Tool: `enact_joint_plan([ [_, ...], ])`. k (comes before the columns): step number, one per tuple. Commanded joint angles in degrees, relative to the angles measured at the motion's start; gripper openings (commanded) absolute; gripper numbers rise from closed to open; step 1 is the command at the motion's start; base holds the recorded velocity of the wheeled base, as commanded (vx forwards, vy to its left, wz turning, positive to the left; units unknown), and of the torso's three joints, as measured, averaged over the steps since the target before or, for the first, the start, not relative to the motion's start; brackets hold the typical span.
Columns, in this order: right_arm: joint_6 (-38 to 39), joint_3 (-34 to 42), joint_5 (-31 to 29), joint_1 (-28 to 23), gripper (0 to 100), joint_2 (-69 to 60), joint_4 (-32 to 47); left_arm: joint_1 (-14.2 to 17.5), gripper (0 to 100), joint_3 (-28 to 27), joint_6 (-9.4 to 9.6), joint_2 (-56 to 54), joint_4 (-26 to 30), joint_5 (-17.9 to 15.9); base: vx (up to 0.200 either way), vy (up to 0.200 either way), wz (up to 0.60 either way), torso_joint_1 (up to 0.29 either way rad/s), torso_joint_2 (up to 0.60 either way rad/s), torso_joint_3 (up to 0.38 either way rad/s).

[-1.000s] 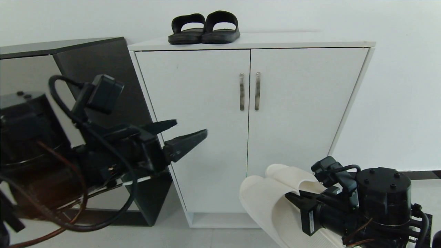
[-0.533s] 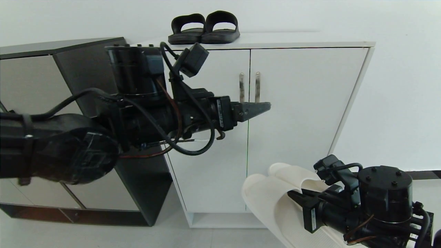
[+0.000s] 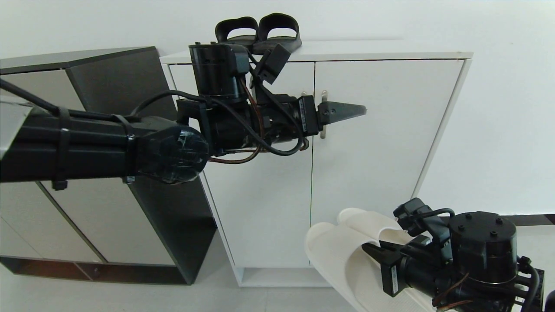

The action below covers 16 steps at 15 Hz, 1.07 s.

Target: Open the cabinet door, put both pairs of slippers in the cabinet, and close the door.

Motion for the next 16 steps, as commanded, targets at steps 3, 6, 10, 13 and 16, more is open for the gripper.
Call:
enact_joint_plan([
  [3, -0.01, 0.06, 0.07, 0.00, 0, 0.44, -0.03, 0.33, 100, -3.87, 1.66, 4.09, -0.41, 5.75, 0.000, 0.000, 0.00, 0.000, 0.00, 0.000],
  [6, 0.08, 0.06, 0.16, 0.00, 0, 0.44, -0.03, 1.12, 100, -5.19, 1.93, 4.27, -0.32, 6.54, 0.000, 0.000, 0.00, 0.000, 0.00, 0.000],
  [10, 0.08, 0.23, 0.16, 0.09, 0, 0.44, -0.03, 2.08, 100, -6.33, 2.46, 4.88, -0.14, 8.47, 0.000, 0.000, 0.00, 0.000, 0.00, 0.000],
  [13, 0.08, 0.32, 0.16, 0.18, 0, 0.53, 0.06, 2.35, 100, -9.06, 2.46, 7.61, 0.12, 9.70, 0.000, 0.000, 0.00, 0.000, 0.00, 0.000],
  [16, 0.08, 0.67, 0.16, 0.18, 0, 0.79, -0.03, 2.35, 100, -12.75, 2.46, 10.68, 0.83, 9.70, 0.000, 0.000, 0.00, 0.000, 0.00, 0.000],
])
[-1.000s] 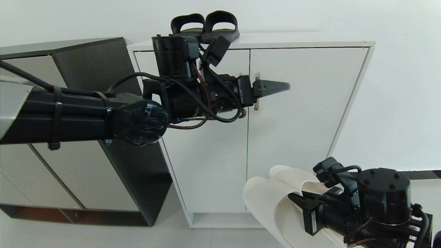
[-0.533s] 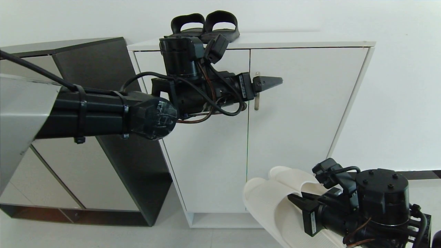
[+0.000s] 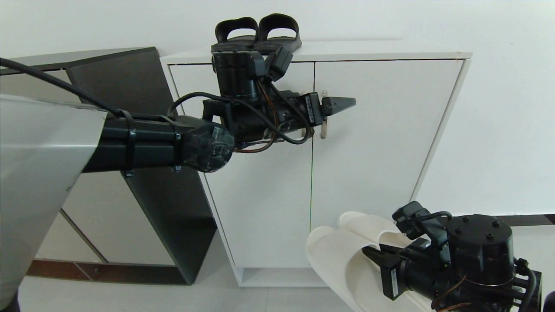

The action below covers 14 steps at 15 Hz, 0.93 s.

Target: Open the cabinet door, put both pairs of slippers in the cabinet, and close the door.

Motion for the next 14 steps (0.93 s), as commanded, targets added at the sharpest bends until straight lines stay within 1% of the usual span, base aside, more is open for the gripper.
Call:
enact_joint_plan([
  [1, -0.01, 0.11, -0.01, 0.02, 0, 0.28, -0.07, 0.07, 100, -2.60, -0.03, 2.79, 0.81, 0.20, 0.000, 0.000, 0.00, 0.000, 0.00, 0.000],
  [5, -0.01, 0.11, -0.01, 0.02, 0, 0.64, -0.07, -0.28, 100, -4.09, -0.03, 3.94, 1.69, 0.20, 0.000, 0.000, 0.00, 0.000, 0.00, 0.000],
  [6, -0.01, 0.20, -0.01, 0.02, 0, 0.64, -0.07, -0.28, 0, -3.92, -0.03, 3.76, 1.69, 0.20, 0.000, 0.000, 0.00, 0.000, 0.00, 0.000],
  [7, -0.45, 1.08, 0.25, 0.46, 0, 0.37, 0.02, -0.28, 0, -3.48, -0.21, 3.06, 1.77, 0.20, 0.000, 0.000, 0.00, 0.000, 0.00, 0.000],
  [9, -2.12, 2.40, 2.19, 1.34, 0, -0.68, -0.07, -0.46, 0, 0.21, -0.47, -0.37, 1.69, -0.06, 0.000, 0.000, 0.00, 0.000, 0.00, 0.000],
  [12, -2.21, 4.68, 8.25, 1.42, 0, -3.23, 0.20, -2.04, 0, 9.09, -0.12, -7.40, 0.89, -0.32, 0.000, 0.000, 0.00, 0.000, 0.00, 0.000],
  [14, -2.21, 5.47, 10.63, 1.42, 0, -4.11, 0.20, -3.18, 0, 16.21, -0.29, -12.50, -1.83, -0.24, 0.000, 0.000, 0.00, 0.000, 0.00, 0.000],
])
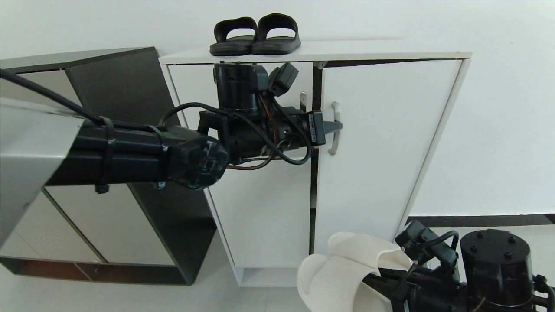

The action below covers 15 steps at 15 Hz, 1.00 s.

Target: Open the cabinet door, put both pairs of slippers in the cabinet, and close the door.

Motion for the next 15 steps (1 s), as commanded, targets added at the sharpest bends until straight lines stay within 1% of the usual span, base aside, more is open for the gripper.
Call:
enact_joint_plan([
  [1, 0.01, 0.86, 0.46, 0.11, 0, -1.55, -0.02, -1.92, 0, 7.93, -0.15, -8.34, -3.07, 0.35, 0.000, 0.000, 0.00, 0.000, 0.00, 0.000],
  [3, -0.08, 0.95, 0.54, 0.29, 0, -1.72, -0.02, -2.89, 0, 14.87, -0.06, -14.05, -4.74, 0.88, 0.000, 0.000, 0.00, 0.000, 0.00, 0.000],
  [4, -0.08, 0.95, 0.54, 0.46, 0, -1.63, -0.02, -2.89, 0, 17.59, -0.06, -16.86, -4.83, 0.35, 0.000, 0.000, 0.00, 0.000, 0.00, 0.000],
  [5, -0.08, 0.95, 0.54, 1.16, 0, -1.63, -0.11, -2.62, 0, 17.77, -0.15, -17.21, -4.91, 0.44, 0.000, 0.000, 0.00, 0.000, 0.00, 0.000],
  [7, -0.08, 1.04, 0.54, 2.13, 0, -1.55, -0.11, -0.34, 0, 16.98, -0.50, -15.45, -5.97, 0.52, 0.000, 0.000, 0.00, 0.000, 0.00, 0.000],
  [9, 0.01, 1.65, 1.07, 3.36, 0, -1.11, -0.11, 0.28, 0, 16.19, -0.68, -12.20, -9.48, 0.88, 0.000, 0.000, 0.00, 0.000, 0.00, 0.000],
  [10, 0.01, 1.83, 1.25, 3.80, 0, -0.75, -0.11, 0.28, 0, 14.69, -0.68, -10.36, -10.28, 0.96, 0.000, 0.000, 0.00, 0.000, 0.00, 0.000],
  [12, 0.01, 2.00, 1.25, 4.33, 0, -0.84, -0.20, 0.28, 0, 11.44, -0.59, -7.46, -10.36, 2.37, 0.000, 0.000, 0.00, 0.000, 0.00, 0.000],
  [13, 0.01, 2.00, 1.25, 4.68, 0, -1.19, -0.20, 0.10, 0, 7.58, -0.68, -4.73, -9.84, 4.13, 0.000, 0.000, 0.00, 0.000, 0.00, 0.000],
  [15, 0.01, 2.00, 1.25, 5.56, 0, -1.19, -0.20, -0.16, 0, 1.60, -0.59, 0.37, -9.84, 4.65, 0.000, 0.000, 0.00, 0.000, 0.00, 0.000],
])
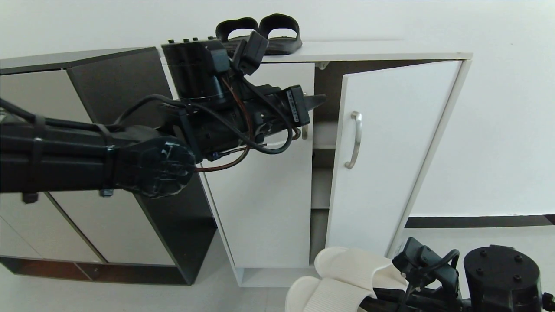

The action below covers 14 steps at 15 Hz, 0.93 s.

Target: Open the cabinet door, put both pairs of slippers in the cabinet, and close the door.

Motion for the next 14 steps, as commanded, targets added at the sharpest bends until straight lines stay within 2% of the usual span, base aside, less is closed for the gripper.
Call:
enact_joint_plan([
  [1, 0.01, 0.13, -0.02, 0.80, 0, -0.02, 0.00, -0.22, 0, -6.75, -0.05, 7.32, 1.09, 0.45, 0.000, 0.000, 0.00, 0.000, 0.00, 0.000],
  [4, 0.01, 0.13, -0.02, 1.24, 0, 0.33, 0.00, -1.10, 0, -11.14, 0.12, 9.52, 5.66, 0.36, 0.000, 0.000, 0.00, 0.000, 0.00, 0.000],
  [8, 0.01, 0.13, -0.11, 1.59, 0, 0.59, 0.00, -1.10, 0, -11.76, 0.12, 10.14, 5.75, 0.27, 0.000, 0.000, 0.00, 0.000, 0.00, 0.000],
  [11, 0.01, 0.13, -0.11, 2.56, 0, 0.94, 0.00, -2.24, 0, -8.94, 0.03, 6.88, 5.49, -0.25, -0.200, 0.000, 0.00, -0.001, 0.00, 0.002],
  [14, 0.01, 1.01, -0.20, 3.35, 0, 0.94, -0.18, -6.02, 0, -4.29, 0.21, 2.31, 5.22, -2.72, -0.200, 0.000, 0.00, 0.006, 0.00, 0.002],
])
